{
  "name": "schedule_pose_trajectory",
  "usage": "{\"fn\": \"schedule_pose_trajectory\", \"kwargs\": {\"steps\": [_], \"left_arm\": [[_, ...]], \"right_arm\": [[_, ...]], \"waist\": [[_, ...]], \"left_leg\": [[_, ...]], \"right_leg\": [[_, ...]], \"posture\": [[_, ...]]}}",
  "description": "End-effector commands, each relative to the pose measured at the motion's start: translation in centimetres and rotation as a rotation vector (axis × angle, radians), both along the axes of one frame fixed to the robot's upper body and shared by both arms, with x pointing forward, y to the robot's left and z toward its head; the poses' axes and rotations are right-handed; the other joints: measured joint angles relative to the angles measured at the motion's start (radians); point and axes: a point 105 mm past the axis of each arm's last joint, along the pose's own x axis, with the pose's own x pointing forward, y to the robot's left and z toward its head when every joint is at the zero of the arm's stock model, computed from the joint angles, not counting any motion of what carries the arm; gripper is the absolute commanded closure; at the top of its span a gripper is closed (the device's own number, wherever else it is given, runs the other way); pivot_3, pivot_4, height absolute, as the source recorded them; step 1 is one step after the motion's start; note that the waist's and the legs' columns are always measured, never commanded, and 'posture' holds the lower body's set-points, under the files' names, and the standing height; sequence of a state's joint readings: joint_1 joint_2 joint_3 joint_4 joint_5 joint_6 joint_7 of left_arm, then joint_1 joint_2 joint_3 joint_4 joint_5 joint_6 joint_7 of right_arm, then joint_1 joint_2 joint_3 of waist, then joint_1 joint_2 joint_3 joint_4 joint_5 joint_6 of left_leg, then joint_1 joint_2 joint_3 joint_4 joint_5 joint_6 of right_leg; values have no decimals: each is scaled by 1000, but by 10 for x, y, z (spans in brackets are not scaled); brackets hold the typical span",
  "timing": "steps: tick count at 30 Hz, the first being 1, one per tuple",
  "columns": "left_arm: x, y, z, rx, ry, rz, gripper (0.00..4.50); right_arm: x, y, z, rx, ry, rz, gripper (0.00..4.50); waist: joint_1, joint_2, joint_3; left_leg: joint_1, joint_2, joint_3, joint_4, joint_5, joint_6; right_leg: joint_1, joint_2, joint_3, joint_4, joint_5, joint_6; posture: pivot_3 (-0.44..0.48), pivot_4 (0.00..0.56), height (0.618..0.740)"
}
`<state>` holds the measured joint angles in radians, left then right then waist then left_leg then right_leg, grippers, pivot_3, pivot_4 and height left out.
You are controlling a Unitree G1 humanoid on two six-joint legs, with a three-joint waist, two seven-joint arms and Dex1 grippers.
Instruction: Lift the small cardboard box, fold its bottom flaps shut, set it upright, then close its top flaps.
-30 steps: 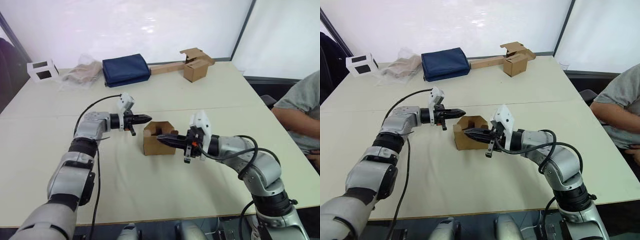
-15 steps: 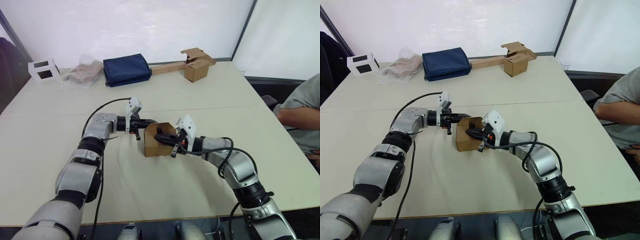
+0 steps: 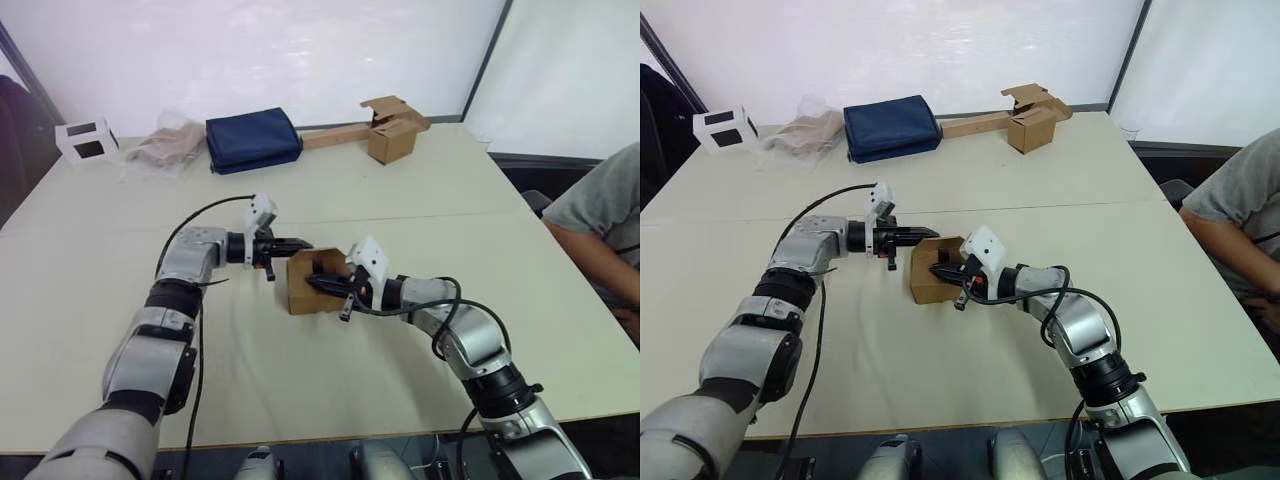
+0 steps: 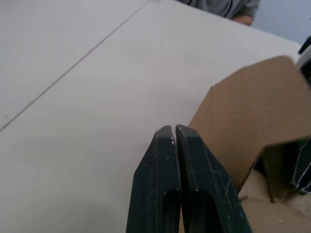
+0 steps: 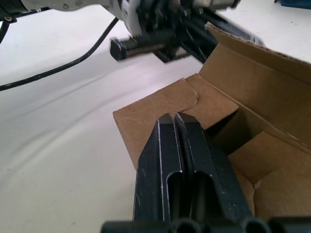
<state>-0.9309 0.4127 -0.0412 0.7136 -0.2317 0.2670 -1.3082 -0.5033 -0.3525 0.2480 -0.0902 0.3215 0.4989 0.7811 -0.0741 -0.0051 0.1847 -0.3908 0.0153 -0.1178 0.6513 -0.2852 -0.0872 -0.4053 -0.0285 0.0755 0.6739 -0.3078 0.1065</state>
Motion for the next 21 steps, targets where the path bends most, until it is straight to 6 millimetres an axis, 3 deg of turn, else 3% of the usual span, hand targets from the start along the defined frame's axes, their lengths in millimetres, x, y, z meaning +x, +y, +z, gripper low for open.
{"fn": "schedule_pose_trajectory", "kwargs": {"steps": [1, 8, 12, 15, 21], "left_arm": [[-23, 13, 31, -43, -55, -38, 4417], [-64, 30, 37, 45, -49, -62, 4417], [-82, 23, 34, 36, 8, -97, 4417], [-74, 11, 11, 99, 0, -72, 4417], [-64, 5, -10, 138, 17, -61, 4417]], "right_arm": [[0, -2, 9, 16, -19, 0, 4500], [2, -4, 10, -3, -21, 3, 4500], [0, -4, 11, 4, -16, 7, 4500], [-1, -4, 13, 2, -21, 13, 4500], [-3, -2, 19, 7, -28, 13, 4500]], "waist": [[-3, 0, 0], [5, 0, 0], [6, 0, 0], [8, 0, 0], [4, 0, 0]], "left_leg": [[0, 0, 0, 0, 0, 0], [0, 0, 0, 0, 0, -1], [0, 0, 0, 0, 0, -1], [0, 0, 0, 0, 0, -1], [0, 0, 0, 0, 0, -1]], "right_leg": [[0, 0, 0, 0, 0, 0], [0, -1, 0, 1, 0, 0], [0, 0, 0, 1, 0, 0], [1, -1, 0, 1, 0, 0], [0, 0, 0, 1, 0, 0]], "posture": [[0, 150, 740], [0, 150, 740], [0, 150, 740], [0, 150, 740], [0, 150, 740]]}}
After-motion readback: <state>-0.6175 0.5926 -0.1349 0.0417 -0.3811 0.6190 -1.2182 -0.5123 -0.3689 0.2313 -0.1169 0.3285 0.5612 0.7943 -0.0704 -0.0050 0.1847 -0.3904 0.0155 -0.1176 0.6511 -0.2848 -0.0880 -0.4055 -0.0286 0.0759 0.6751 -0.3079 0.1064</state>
